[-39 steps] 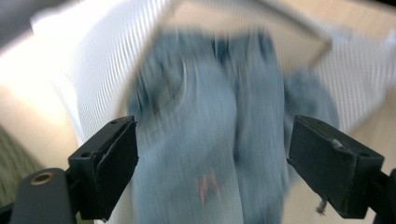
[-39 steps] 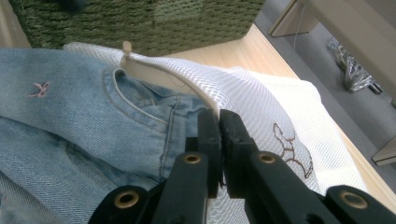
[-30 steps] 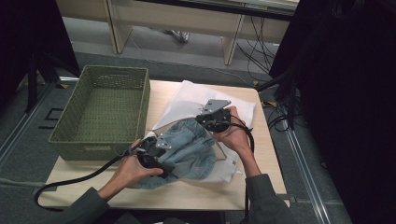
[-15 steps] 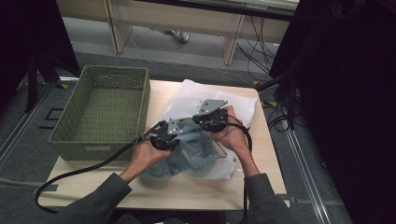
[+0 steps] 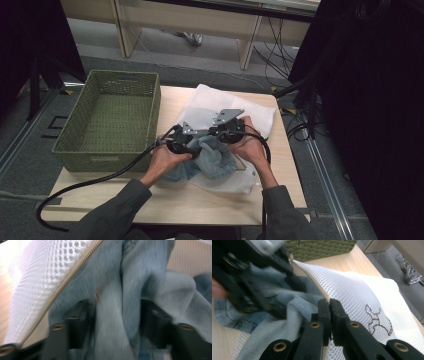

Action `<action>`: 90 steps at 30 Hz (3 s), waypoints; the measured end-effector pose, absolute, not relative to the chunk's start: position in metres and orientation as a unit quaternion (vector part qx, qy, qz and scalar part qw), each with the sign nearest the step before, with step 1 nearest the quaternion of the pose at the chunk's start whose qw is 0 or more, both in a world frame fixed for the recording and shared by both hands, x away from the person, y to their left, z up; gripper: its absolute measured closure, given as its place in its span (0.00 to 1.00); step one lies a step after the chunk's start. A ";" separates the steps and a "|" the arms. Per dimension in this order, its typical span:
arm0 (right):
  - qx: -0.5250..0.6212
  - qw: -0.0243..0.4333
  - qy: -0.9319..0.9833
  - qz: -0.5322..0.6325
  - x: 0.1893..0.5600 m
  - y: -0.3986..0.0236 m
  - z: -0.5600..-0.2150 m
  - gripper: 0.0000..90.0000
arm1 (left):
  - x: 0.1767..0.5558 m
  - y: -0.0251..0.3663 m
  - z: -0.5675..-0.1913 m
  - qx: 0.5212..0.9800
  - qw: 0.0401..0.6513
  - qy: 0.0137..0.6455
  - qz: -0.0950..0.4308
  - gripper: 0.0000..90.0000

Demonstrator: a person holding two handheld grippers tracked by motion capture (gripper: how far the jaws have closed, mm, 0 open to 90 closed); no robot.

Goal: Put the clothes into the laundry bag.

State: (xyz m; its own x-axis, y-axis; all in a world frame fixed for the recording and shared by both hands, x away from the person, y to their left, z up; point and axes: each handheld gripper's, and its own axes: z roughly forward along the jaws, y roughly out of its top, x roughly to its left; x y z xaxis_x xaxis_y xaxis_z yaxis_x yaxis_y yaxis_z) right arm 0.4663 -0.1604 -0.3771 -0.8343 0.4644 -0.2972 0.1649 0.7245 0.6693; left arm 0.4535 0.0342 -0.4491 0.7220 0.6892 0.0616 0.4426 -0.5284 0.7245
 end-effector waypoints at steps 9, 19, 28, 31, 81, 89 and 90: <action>0.173 0.223 0.903 0.325 0.461 -0.160 -0.375 0.98 | 0.408 0.074 -0.434 0.863 0.311 0.342 0.202 0.21; 0.172 0.229 0.901 0.326 0.461 -0.158 -0.376 0.98 | 0.408 0.063 -0.469 0.880 0.264 0.338 0.203 0.25; 0.168 0.223 0.905 0.322 0.460 -0.157 -0.376 0.98 | 0.424 0.058 -0.484 0.878 0.303 0.326 0.177 0.90; 0.170 0.227 0.901 0.327 0.460 -0.157 -0.374 0.98 | 0.427 0.053 -0.467 0.865 0.346 0.325 0.164 0.91; 0.192 0.229 0.917 0.265 0.457 -0.174 -0.393 0.97 | 0.446 0.002 -0.489 0.846 0.381 0.339 0.151 0.45; 0.179 0.214 0.914 0.295 0.457 -0.175 -0.387 0.97 | 0.474 -0.009 -0.471 0.782 0.452 0.373 0.212 0.85; 0.182 0.220 0.910 0.301 0.456 -0.175 -0.385 0.97 | 0.477 -0.008 -0.465 0.773 0.462 0.379 0.214 0.85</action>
State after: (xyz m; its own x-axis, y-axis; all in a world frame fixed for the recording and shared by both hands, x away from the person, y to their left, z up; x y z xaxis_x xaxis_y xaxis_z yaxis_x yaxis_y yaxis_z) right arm 0.4562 -0.1748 -0.3846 -0.8370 0.4638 -0.2904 0.1992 0.7526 0.6276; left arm 0.4774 -0.0083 -0.4654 0.6217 0.7830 -0.0185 0.3876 -0.2871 0.8760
